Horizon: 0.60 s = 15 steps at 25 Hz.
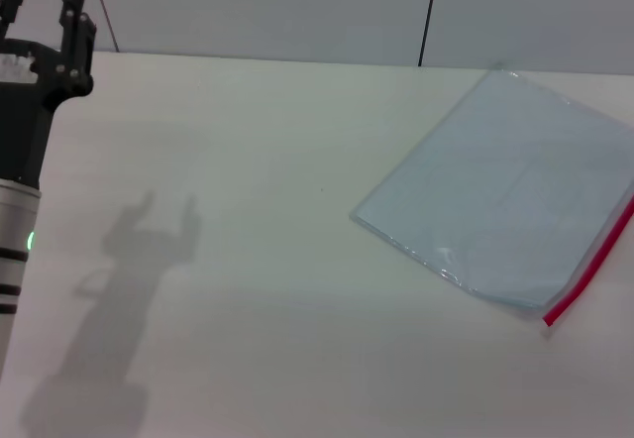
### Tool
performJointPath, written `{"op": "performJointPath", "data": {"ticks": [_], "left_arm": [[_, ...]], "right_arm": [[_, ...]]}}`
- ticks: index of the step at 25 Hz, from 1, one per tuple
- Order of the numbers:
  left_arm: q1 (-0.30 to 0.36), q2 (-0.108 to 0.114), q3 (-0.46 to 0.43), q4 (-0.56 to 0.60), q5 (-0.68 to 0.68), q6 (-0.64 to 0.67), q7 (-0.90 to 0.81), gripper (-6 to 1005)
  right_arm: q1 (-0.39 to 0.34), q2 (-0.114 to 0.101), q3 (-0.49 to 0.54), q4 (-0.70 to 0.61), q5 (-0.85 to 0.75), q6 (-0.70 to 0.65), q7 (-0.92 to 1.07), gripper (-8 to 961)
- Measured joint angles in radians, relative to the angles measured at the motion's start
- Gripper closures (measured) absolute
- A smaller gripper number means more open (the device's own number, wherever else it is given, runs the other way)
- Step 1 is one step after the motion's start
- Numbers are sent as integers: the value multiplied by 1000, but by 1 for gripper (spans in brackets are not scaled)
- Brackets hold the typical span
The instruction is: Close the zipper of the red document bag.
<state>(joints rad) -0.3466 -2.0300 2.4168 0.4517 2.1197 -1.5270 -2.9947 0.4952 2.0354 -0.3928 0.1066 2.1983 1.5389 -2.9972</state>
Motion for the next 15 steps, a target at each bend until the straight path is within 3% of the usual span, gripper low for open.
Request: {"op": "performJointPath", "data": {"ticks": [15], "left_arm": [[1,0,23,10,-5,-11,1,490]], "right_arm": [[1,0,2,3,0,14,0,69]]}}
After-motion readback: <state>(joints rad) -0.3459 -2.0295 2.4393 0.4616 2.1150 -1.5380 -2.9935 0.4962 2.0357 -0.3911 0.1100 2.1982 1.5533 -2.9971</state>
